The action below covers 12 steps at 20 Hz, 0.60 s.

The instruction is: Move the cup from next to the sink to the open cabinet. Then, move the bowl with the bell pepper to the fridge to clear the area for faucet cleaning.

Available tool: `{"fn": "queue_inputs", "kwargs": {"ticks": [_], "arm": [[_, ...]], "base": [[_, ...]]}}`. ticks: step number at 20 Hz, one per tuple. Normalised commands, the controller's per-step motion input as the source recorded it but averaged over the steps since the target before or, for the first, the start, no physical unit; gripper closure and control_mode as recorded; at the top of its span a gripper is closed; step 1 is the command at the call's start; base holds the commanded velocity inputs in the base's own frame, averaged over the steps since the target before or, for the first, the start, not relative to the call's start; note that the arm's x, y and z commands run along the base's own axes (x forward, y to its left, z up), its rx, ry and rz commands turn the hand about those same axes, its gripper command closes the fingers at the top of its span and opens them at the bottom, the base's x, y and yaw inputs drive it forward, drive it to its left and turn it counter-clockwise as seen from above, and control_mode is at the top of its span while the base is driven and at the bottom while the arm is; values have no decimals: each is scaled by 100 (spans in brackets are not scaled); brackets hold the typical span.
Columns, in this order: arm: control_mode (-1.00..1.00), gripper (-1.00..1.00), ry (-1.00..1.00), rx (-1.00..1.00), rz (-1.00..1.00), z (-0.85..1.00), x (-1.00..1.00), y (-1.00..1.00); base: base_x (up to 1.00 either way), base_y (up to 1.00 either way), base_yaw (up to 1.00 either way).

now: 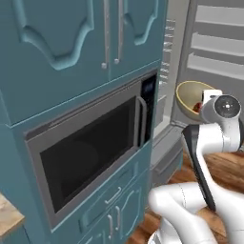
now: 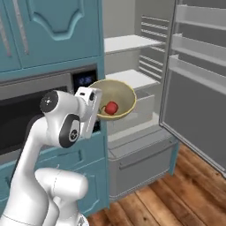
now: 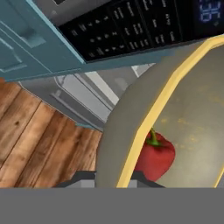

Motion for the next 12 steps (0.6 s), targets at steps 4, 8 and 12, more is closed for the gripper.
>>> {"fn": "queue_inputs", "kwargs": {"ticks": [4,8,12], "arm": [[100,100,0,0,0,0,0,0],[100,100,0,0,0,0,0,0],[100,100,0,0,0,0,0,0]], "base": [[21,-70,54],[30,-100,37],[24,-89,39]]}}
